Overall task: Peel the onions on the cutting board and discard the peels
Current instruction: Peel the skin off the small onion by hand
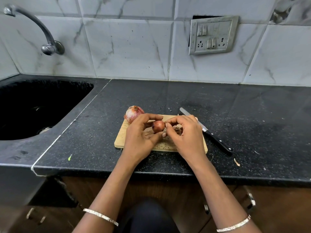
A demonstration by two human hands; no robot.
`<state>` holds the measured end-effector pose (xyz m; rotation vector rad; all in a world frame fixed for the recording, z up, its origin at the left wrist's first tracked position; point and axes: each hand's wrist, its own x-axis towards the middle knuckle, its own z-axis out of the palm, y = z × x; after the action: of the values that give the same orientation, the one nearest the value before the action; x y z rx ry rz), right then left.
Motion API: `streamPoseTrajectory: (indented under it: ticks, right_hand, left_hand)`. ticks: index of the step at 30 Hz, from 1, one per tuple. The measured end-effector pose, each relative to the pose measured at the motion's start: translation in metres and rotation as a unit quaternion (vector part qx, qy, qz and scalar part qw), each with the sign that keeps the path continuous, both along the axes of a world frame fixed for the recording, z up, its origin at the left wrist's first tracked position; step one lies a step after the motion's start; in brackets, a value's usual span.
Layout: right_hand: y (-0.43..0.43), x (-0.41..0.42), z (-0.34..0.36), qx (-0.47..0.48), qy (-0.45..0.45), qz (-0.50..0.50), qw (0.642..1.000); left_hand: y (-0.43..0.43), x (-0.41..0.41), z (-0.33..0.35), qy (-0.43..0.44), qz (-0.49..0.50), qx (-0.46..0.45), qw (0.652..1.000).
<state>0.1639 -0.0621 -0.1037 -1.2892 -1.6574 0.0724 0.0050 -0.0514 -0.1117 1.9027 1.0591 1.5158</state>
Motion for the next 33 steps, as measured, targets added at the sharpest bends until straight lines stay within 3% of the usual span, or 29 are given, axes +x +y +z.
streamPoseTrajectory:
  ticks: [6, 12, 19, 33]
  right_hand:
    - [0.001, -0.001, -0.003, -0.012, -0.02, 0.006, 1.0]
    - [0.002, 0.003, -0.003, -0.018, 0.013, -0.031, 0.999]
    - [-0.007, -0.002, 0.005, 0.029, 0.009, 0.04, 0.999]
    - [-0.002, 0.0, 0.0, 0.05, 0.05, 0.036, 0.997]
  left_hand:
    - [-0.001, -0.002, 0.002, 0.008, 0.022, 0.014, 1.0]
    - [-0.002, -0.002, 0.003, -0.053, 0.007, -0.062, 0.997]
    - [-0.005, -0.002, 0.002, -0.04, 0.011, -0.04, 0.998]
    - [-0.001, -0.002, 0.0, 0.016, 0.051, 0.004, 0.999]
